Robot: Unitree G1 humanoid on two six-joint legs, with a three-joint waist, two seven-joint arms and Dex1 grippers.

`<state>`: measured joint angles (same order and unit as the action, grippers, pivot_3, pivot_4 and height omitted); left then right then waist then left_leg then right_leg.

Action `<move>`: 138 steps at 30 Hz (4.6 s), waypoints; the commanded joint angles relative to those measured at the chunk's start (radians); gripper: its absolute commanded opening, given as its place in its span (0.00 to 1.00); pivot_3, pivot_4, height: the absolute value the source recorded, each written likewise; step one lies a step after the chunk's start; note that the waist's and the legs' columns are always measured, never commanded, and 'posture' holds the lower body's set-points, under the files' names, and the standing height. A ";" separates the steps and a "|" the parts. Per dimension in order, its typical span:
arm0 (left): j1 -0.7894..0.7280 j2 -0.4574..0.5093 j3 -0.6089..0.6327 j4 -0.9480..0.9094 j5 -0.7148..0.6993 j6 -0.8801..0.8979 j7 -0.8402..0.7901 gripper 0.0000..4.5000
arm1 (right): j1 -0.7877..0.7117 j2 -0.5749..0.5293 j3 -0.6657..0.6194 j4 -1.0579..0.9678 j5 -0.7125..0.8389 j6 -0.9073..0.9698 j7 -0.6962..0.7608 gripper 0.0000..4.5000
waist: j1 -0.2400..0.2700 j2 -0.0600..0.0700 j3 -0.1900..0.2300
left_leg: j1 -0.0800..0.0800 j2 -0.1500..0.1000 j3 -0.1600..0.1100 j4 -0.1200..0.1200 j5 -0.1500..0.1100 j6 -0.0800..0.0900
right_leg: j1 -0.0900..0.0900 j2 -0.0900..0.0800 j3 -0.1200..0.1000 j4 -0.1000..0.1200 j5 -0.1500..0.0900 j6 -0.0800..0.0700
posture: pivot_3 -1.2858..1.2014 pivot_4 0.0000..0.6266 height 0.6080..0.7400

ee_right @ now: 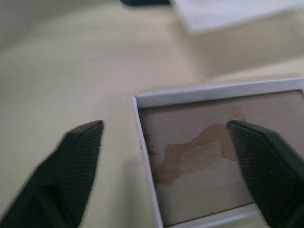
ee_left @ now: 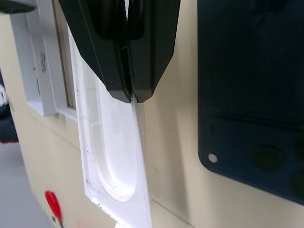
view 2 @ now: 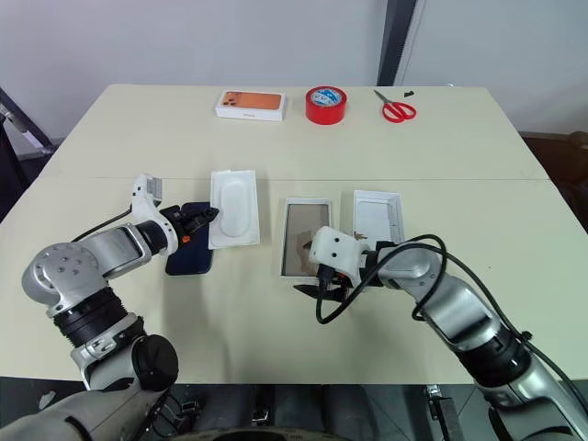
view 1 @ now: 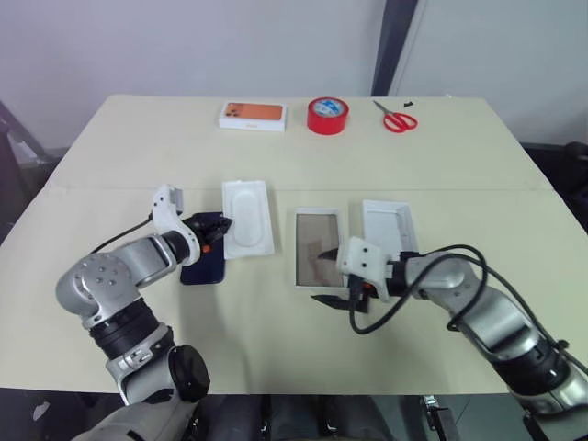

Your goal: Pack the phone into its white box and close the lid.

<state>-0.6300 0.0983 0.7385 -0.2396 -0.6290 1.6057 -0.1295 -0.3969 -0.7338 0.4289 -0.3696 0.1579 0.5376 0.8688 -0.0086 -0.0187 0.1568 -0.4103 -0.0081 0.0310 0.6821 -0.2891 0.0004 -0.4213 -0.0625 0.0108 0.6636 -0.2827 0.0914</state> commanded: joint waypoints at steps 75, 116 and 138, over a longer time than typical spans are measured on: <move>0.097 0.196 -0.118 -0.131 -0.552 -0.073 0.277 1.00 | -0.174 0.229 -0.114 0.116 -0.055 0.033 0.026 0.47 | -0.010 -0.001 0.000 | 0.000 0.000 -0.001 -0.001 0.002 -0.003 | -0.001 0.000 0.000 0.001 0.000 0.000 | 0.52 0.24 0.88; 0.466 0.511 -0.166 -0.048 -0.189 -0.354 -0.086 1.00 | -0.401 0.668 0.081 0.388 -0.277 0.093 -0.231 0.01 | -0.036 -0.002 0.000 | 0.001 -0.001 -0.002 -0.015 0.002 -0.002 | -0.007 -0.001 -0.001 0.002 0.000 -0.002 | 0.52 0.24 0.88; 0.288 0.392 -0.143 0.089 -0.358 0.009 -0.032 1.00 | -0.546 0.785 0.350 0.680 -0.455 0.125 -0.166 0.01 | -0.035 -0.003 -0.002 | 0.002 -0.001 -0.003 -0.015 0.006 -0.010 | -0.006 -0.002 -0.002 0.002 0.000 -0.002 | 0.52 0.24 0.88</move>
<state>-0.3612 0.5147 0.6360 -0.1553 -0.9367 1.5851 -0.1654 -0.9281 0.0347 0.7581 0.3325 -0.2897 0.6797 0.6859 -0.0436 -0.0216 0.1553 -0.4081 -0.0095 0.0284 0.6673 -0.2831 -0.0101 -0.4275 -0.0646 0.0092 0.6653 -0.2823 0.0895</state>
